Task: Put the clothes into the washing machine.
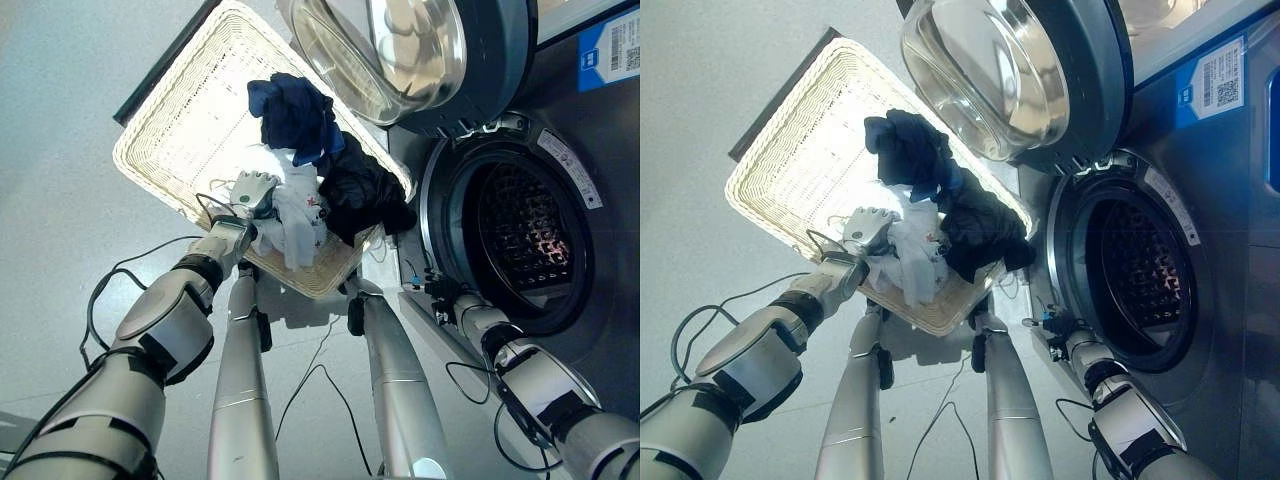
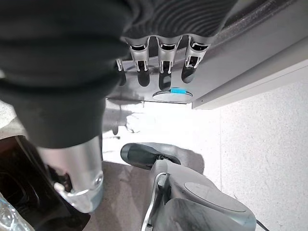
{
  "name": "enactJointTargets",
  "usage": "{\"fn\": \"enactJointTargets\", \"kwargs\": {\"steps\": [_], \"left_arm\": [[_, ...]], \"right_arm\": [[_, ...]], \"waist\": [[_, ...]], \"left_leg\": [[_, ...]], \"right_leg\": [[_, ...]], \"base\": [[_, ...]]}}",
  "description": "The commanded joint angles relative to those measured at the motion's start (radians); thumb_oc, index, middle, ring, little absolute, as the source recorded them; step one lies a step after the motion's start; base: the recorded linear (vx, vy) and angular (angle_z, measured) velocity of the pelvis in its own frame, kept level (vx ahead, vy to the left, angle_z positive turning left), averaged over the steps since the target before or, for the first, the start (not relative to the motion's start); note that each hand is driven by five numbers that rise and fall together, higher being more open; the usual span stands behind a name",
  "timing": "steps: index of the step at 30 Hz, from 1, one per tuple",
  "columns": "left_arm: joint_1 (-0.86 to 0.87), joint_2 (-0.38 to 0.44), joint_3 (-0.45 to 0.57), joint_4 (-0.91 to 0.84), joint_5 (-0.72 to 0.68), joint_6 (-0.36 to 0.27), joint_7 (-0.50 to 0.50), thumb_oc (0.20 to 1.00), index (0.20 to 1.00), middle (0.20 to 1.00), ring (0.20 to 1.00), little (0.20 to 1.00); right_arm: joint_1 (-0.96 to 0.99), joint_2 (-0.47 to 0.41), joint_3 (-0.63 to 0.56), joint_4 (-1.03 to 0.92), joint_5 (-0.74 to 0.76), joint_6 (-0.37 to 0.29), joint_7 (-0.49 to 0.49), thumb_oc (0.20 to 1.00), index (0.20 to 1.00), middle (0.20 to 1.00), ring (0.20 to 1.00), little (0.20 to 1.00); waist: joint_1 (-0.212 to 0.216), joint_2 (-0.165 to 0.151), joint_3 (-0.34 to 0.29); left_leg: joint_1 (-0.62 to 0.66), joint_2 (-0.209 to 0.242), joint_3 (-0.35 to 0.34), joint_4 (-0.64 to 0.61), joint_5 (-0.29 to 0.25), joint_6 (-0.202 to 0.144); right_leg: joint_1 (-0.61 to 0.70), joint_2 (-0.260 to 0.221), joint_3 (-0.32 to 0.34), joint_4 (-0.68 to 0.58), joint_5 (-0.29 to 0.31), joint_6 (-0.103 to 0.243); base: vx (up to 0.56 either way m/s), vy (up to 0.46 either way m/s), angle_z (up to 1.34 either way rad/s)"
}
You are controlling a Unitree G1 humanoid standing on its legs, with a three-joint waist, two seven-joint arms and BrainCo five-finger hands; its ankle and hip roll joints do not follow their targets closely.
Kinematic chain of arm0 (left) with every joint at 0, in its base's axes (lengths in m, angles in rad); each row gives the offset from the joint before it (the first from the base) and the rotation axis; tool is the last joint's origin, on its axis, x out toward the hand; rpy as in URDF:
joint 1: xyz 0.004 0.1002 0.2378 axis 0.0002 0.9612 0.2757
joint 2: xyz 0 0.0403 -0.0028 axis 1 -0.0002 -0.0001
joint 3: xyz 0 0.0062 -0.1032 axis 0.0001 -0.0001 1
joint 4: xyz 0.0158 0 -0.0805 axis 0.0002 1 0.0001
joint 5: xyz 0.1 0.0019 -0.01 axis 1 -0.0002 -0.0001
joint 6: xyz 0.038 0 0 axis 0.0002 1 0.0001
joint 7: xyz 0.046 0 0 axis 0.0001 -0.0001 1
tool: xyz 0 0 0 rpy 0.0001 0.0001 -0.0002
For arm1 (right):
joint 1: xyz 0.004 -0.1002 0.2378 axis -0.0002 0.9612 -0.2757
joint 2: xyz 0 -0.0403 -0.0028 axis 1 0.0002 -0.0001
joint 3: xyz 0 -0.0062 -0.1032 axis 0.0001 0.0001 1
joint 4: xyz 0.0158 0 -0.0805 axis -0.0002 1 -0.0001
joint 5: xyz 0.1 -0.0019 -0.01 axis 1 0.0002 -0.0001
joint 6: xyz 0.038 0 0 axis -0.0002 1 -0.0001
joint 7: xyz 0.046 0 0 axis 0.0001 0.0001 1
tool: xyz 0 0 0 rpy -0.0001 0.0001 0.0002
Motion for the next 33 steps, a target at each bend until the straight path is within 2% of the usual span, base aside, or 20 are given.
{"fn": "enactJointTargets", "kwargs": {"steps": [1, 5, 11, 17, 21, 22, 23, 24, 33], "left_arm": [[0.033, -0.042, 0.018, 0.023, 0.056, -0.057, 0.013, 1.0, 1.0, 1.0, 1.0, 1.0], [0.044, -0.037, 0.014, 0.019, 0.076, -0.073, 0.028, 1.0, 1.0, 1.0, 1.0, 1.0], [0.06, -0.037, 0.015, 0.021, 0.104, -0.06, 0.031, 1.0, 1.0, 1.0, 1.0, 1.0], [0.071, -0.039, 0.012, 0.028, 0.143, -0.017, 0.004, 1.0, 1.0, 1.0, 1.0, 1.0], [0.075, -0.044, 0.006, 0.037, 0.18, 0.044, -0.028, 1.0, 1.0, 1.0, 1.0, 1.0], [0.077, -0.046, 0.007, 0.037, 0.185, 0.057, -0.035, 0.551, 0.551, 0.551, 0.551, 0.551], [0.079, -0.046, 0.007, 0.038, 0.185, 0.058, -0.034, 0.244, 0.244, 0.244, 0.244, 0.244], [0.083, -0.045, 0.008, 0.041, 0.179, 0.062, -0.041, 0.2, 0.2, 0.2, 0.2, 0.2], [0.084, -0.053, 0.018, 0.047, 0.149, 0.067, -0.04, 0.2, 0.2, 0.2, 0.2, 0.2]], "right_arm": [[0.039, -0.023, 0.013, 0.02, 0.027, -0.004, -0.014, 1.0, 1.0, 1.0, 1.0, 1.0], [0.043, -0.026, 0.011, 0.018, 0.026, -0.008, -0.013, 1.0, 1.0, 1.0, 1.0, 1.0], [0.047, -0.024, 0.009, 0.021, 0.022, -0.016, -0.017, 1.0, 1.0, 1.0, 1.0, 1.0], [0.045, -0.02, 0.009, 0.02, 0.022, -0.015, -0.021, 1.0, 1.0, 1.0, 1.0, 1.0], [0.042, -0.014, 0.013, 0.02, 0.025, -0.011, -0.026, 1.0, 1.0, 1.0, 1.0, 1.0], [0.042, -0.012, 0.013, 0.02, 0.024, -0.012, -0.026, 1.0, 1.0, 1.0, 1.0, 1.0], [0.043, -0.012, 0.013, 0.02, 0.025, -0.013, -0.027, 1.0, 1.0, 1.0, 1.0, 1.0], [0.043, -0.01, 0.014, 0.02, 0.027, -0.013, -0.027, 1.0, 1.0, 1.0, 1.0, 1.0], [0.036, -0.001, 0.016, 0.024, 0.03, -0.015, -0.03, 1.0, 1.0, 1.0, 1.0, 1.0]], "waist": [[0.009, 0.003, 0.013], [0.011, 0.005, 0.013], [0.013, 0.009, 0.013], [0.014, 0.008, 0.013], [0.014, 0.005, 0.013], [0.013, 0.004, 0.013], [0.013, 0.003, 0.013], [0.014, 0.002, 0.013], [0.015, -0.002, 0.013]], "left_leg": [[-0.025, -0.076, -0.001, 0.13, -0.102, 0.006], [-0.025, -0.076, -0.001, 0.129, -0.101, 0.006], [-0.027, -0.076, 0.0, 0.126, -0.101, 0.007], [-0.032, -0.077, -0.002, 0.128, -0.1, 0.008], [-0.035, -0.076, -0.002, 0.13, -0.098, 0.008], [-0.036, -0.077, -0.002, 0.13, -0.098, 0.009], [-0.036, -0.077, -0.003, 0.129, -0.098, 0.009], [-0.035, -0.077, -0.003, 0.127, -0.097, 0.009], [-0.034, -0.079, -0.006, 0.121, -0.093, 0.009]], "right_leg": [[0.023, 0.062, -0.013, -0.262, 0.281, 0.087], [0.022, 0.061, -0.013, -0.262, 0.28, 0.087], [0.02, 0.061, -0.013, -0.261, 0.279, 0.087], [0.016, 0.061, -0.014, -0.262, 0.281, 0.086], [0.014, 0.061, -0.014, -0.263, 0.284, 0.086], [0.014, 0.062, -0.013, -0.264, 0.285, 0.086], [0.014, 0.062, -0.013, -0.265, 0.286, 0.086], [0.015, 0.062, -0.014, -0.267, 0.286, 0.086], [0.019, 0.063, -0.015, -0.275, 0.292, 0.086]], "base": [[0.0, 0.0, 0.0], [0.0, 0.0, 0.0], [0.0, 0.0, 0.0], [0.0, 0.0, 0.0], [0.0, 0.0, 0.0], [0.0, 0.0, 0.0], [0.0, 0.0, 0.0], [0.0, 0.0, 0.0], [0.0, 0.0, 0.0]]}}
